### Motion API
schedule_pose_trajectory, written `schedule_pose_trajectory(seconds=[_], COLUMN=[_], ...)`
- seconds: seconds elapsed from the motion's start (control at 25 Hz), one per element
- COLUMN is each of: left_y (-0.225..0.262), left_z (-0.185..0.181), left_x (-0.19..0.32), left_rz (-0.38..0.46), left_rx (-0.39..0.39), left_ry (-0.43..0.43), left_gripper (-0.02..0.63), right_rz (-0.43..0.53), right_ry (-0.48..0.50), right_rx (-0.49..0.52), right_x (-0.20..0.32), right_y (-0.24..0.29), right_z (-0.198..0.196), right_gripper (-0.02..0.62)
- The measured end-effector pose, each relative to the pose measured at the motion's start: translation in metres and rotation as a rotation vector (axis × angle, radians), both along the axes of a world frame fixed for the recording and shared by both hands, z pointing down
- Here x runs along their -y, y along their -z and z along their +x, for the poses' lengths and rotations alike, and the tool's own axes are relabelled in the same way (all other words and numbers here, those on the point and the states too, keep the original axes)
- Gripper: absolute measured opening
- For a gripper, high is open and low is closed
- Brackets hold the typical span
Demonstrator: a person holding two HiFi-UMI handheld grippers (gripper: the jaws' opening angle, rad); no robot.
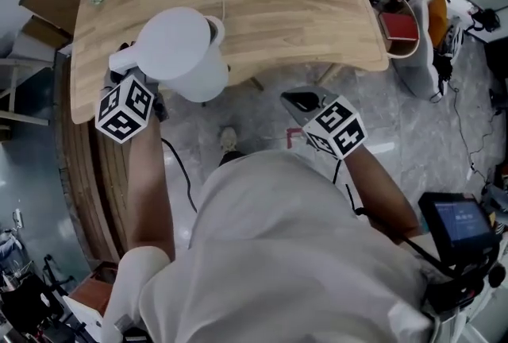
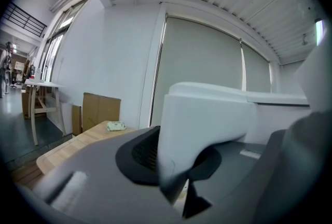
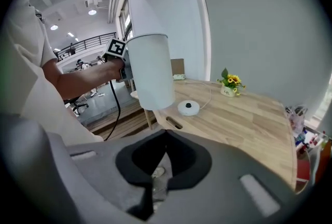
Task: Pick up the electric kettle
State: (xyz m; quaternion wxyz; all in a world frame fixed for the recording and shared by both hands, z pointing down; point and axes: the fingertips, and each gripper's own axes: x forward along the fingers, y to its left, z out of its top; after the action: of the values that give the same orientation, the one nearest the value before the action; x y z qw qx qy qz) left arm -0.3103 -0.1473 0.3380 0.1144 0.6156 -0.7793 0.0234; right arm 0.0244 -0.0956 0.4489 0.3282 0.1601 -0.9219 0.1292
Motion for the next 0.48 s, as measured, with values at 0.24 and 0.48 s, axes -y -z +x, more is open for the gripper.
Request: schedule_pose_trajectory(seconds=[0.24, 0.48], left_y=[0.013, 0.023], left_z=[0.015, 0.033], left_x=[-0.049, -0.088], left_rz=[0.004, 0.023], left_rx=[-0.010, -0.017], left_ry=[0.019, 0.042], left_gripper=[0.077, 0.077], right_rz=[-0.011, -0.014], right_ry=[0.071, 0.120], right_rx=[0.000, -0.002], right_x=[-0.017, -0.028], right_y=[-0.001, -0.006], right_z=[-0.002, 0.004], right_gripper=[0.003, 0.002])
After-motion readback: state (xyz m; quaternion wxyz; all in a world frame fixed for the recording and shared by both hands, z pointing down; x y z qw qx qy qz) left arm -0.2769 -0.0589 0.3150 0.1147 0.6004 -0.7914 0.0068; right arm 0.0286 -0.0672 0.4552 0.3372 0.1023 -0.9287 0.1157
